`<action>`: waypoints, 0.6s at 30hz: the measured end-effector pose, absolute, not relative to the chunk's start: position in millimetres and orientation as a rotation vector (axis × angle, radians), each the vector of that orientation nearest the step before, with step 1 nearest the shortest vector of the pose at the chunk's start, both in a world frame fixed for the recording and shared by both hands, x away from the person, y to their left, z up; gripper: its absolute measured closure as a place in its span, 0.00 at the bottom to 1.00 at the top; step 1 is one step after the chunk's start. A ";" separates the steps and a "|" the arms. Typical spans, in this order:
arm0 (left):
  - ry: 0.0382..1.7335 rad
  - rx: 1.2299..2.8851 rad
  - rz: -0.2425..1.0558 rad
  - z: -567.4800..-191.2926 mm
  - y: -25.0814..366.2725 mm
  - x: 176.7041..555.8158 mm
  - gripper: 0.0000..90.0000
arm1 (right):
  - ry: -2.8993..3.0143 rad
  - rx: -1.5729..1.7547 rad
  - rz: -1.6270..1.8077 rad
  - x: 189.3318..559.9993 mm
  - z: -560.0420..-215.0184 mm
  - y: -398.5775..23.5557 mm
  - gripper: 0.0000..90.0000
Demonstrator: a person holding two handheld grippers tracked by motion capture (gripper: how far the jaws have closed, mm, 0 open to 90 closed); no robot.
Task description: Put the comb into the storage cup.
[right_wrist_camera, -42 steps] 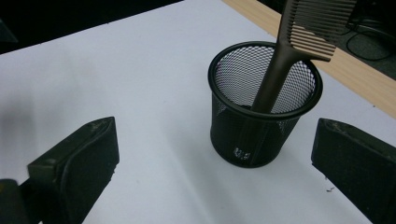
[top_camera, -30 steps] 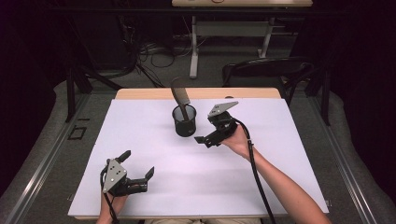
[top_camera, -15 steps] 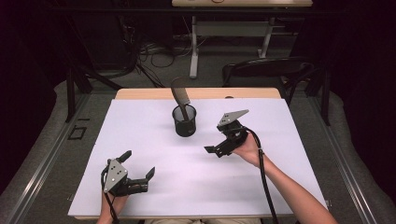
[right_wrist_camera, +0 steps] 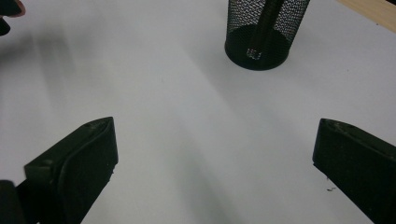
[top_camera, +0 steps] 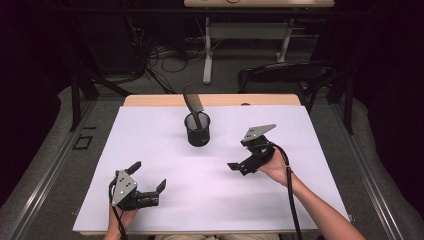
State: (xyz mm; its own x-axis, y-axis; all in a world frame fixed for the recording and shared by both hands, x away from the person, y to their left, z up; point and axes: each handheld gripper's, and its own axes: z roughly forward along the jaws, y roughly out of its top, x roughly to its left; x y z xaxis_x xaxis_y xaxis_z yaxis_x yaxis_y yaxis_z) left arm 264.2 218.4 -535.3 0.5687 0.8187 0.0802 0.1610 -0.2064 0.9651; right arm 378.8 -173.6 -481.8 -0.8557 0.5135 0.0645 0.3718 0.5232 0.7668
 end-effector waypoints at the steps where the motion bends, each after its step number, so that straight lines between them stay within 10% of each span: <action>1: 0.824 1.701 0.744 -535.4 218.6 264.3 0.00 | 2.588 0.766 1.243 377.8 -482.5 -175.5 0.00; 18: 0.824 1.700 0.744 -535.4 218.8 263.9 0.00 | 2.555 0.825 1.236 360.1 -492.1 -202.9 0.00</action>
